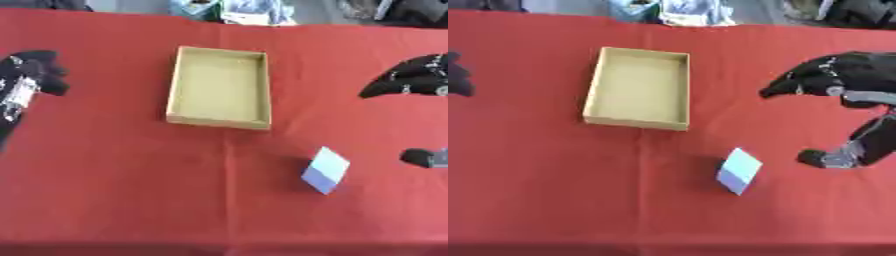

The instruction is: Pick up objects on the table and place them in the box.

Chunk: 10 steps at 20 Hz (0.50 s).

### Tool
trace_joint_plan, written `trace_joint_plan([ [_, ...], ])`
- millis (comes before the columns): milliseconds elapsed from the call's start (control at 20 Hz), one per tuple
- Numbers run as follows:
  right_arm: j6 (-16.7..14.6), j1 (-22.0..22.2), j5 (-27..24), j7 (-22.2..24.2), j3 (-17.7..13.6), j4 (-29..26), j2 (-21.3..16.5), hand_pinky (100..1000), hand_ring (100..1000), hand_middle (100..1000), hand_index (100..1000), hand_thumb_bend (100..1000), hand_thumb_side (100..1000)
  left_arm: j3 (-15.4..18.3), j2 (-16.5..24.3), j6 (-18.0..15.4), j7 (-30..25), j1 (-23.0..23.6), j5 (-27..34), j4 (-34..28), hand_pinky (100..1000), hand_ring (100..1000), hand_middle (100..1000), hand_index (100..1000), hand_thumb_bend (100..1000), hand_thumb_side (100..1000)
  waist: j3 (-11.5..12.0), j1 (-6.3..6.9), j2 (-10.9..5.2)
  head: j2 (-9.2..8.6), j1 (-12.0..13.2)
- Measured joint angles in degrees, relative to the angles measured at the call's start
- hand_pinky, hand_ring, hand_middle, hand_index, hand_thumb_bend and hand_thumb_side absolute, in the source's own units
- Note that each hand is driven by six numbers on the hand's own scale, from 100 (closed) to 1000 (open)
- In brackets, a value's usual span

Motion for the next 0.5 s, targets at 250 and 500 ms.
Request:
trace_joint_plan([
  [250, 0.52, -1.38, -0.20, 0.52, 1.45, 0.70, 0.01, 812, 836, 833, 1000, 313, 541, -0.02, 0.00, -0.03, -0.11, 0.00, 0.00, 0.00, 645, 612, 611, 808, 100, 778, 0.22, 0.04, 0.10, 0.00, -0.28],
  [500, 1.25, -2.64, -0.53, 1.25, 3.34, 1.84, 0.10, 811, 835, 833, 1000, 304, 554, -0.03, 0.00, -0.03, -0.27, 0.00, 0.00, 0.00, 645, 613, 611, 808, 100, 779, 0.54, 0.02, 0.10, 0.00, -0.36],
])
